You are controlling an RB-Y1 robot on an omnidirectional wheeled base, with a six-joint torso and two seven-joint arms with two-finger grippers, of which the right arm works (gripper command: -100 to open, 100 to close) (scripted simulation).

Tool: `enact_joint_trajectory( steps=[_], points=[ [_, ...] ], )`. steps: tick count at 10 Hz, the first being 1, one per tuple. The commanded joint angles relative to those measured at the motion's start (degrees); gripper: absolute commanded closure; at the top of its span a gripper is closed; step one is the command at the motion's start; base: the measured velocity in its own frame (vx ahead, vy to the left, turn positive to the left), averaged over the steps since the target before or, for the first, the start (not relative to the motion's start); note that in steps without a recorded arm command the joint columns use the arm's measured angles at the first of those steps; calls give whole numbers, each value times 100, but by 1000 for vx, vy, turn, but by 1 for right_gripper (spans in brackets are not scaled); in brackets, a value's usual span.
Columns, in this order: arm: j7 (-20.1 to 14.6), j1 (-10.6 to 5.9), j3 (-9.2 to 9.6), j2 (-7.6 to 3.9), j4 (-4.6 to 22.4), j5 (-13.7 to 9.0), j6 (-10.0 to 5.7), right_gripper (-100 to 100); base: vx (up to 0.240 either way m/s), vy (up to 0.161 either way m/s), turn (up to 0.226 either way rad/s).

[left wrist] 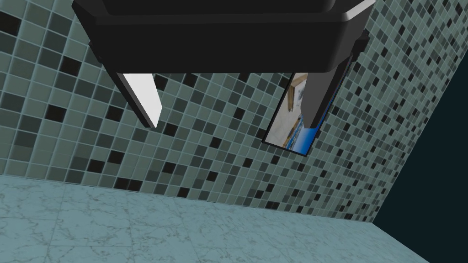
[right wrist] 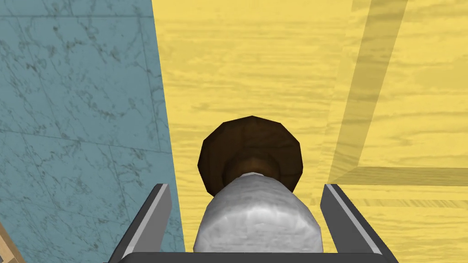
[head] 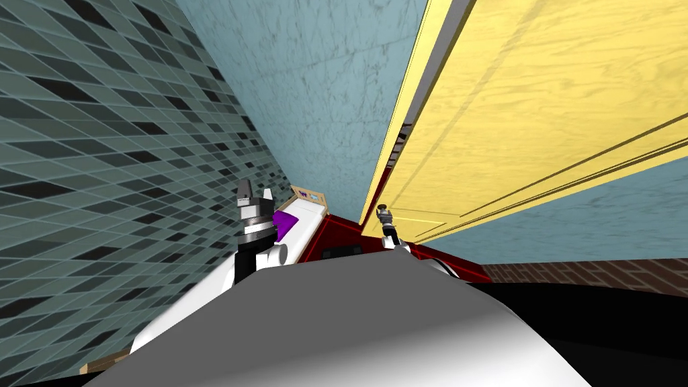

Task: Pull the door open

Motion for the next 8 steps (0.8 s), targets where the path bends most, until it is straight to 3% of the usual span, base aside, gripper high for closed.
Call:
enact_joint_trajectory(
  steps=[1,6,8],
  points=[
    [13,3,2,8,-8,2,8,100,-10,-1,-24],
    [13,3,2,8,-8,2,8,100,-16,1,2],
    [-147,68,122,-83,-26,85,-46,100,-136,-36,81]
  ],
)
